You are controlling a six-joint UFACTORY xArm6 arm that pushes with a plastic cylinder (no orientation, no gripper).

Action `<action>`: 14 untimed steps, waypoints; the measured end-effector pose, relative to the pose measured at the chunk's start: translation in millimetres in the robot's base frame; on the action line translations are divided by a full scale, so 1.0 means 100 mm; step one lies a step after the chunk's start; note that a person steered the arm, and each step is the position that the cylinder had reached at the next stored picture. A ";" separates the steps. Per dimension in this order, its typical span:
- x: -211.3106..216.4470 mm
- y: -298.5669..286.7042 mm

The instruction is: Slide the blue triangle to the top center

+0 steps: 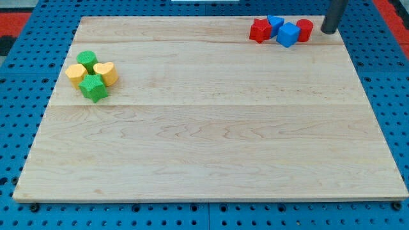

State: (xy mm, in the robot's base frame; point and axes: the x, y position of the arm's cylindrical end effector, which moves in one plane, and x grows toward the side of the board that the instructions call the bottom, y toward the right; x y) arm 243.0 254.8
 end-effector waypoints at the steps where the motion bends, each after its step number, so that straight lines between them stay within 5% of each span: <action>1: -0.02 -0.40; 3: -0.02 -1.22; 6: -0.08 -0.30; 7: -0.46 -0.32; 14: -0.50 -1.83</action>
State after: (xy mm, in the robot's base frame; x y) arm 192.8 71.7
